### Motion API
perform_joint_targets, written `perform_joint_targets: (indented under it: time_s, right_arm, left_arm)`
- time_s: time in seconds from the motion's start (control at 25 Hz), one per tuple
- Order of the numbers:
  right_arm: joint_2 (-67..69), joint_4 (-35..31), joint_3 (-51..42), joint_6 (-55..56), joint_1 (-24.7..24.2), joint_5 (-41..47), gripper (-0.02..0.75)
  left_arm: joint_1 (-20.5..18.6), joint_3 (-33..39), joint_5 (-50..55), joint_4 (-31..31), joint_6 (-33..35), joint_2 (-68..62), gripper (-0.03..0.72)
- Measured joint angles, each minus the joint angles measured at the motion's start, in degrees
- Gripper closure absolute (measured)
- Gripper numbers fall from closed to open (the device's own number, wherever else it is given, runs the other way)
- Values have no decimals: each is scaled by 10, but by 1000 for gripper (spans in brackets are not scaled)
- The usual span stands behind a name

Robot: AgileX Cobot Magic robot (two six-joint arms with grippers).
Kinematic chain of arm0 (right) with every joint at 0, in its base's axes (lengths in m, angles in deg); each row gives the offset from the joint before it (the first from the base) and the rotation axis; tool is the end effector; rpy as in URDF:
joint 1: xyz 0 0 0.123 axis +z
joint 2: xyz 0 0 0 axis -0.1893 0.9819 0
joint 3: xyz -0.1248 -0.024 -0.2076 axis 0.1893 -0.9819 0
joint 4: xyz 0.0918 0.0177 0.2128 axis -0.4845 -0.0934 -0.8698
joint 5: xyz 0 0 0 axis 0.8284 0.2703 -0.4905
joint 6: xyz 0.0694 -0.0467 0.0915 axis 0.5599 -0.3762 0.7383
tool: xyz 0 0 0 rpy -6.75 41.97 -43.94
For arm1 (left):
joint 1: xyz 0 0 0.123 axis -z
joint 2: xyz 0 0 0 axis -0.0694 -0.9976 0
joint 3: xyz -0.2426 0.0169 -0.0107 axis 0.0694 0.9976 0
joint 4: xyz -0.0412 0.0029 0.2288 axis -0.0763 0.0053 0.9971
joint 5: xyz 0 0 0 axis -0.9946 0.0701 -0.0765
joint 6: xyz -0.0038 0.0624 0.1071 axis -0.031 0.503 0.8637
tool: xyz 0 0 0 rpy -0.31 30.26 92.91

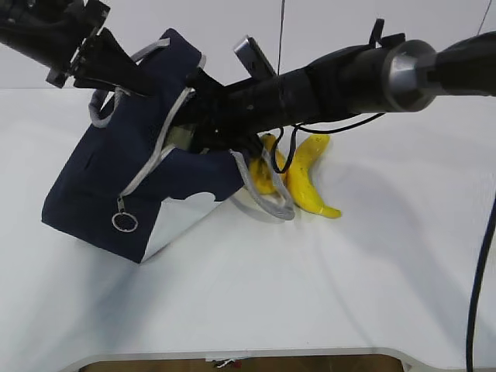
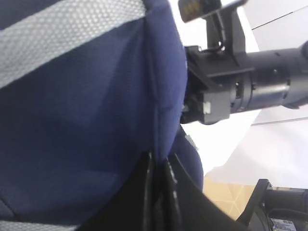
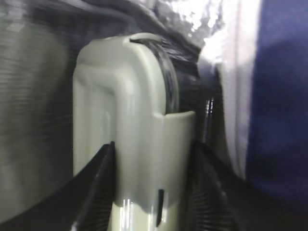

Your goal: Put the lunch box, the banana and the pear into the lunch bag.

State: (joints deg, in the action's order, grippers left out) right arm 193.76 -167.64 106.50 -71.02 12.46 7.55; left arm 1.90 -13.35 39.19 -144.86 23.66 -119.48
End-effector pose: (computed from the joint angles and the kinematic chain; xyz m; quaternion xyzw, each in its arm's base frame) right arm 0.4078 0.2555 0.1591 0.0485 0.8414 0.4951 0.2111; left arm 0.3596 -0.1323 0.2419 0.1637 0.8789 -0.4154 0.1680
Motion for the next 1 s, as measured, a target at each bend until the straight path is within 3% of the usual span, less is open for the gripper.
perform_joint_targets:
  time_s: [0.76,1.0]
  right_arm:
    - [77,-34,23,-4,8,4,371]
    - [88,-41,24,-4,8,18,316]
  left_arm:
    - [0,0,-51,66,0,-9,687]
    - [0,0,-61,68,0,-9,687]
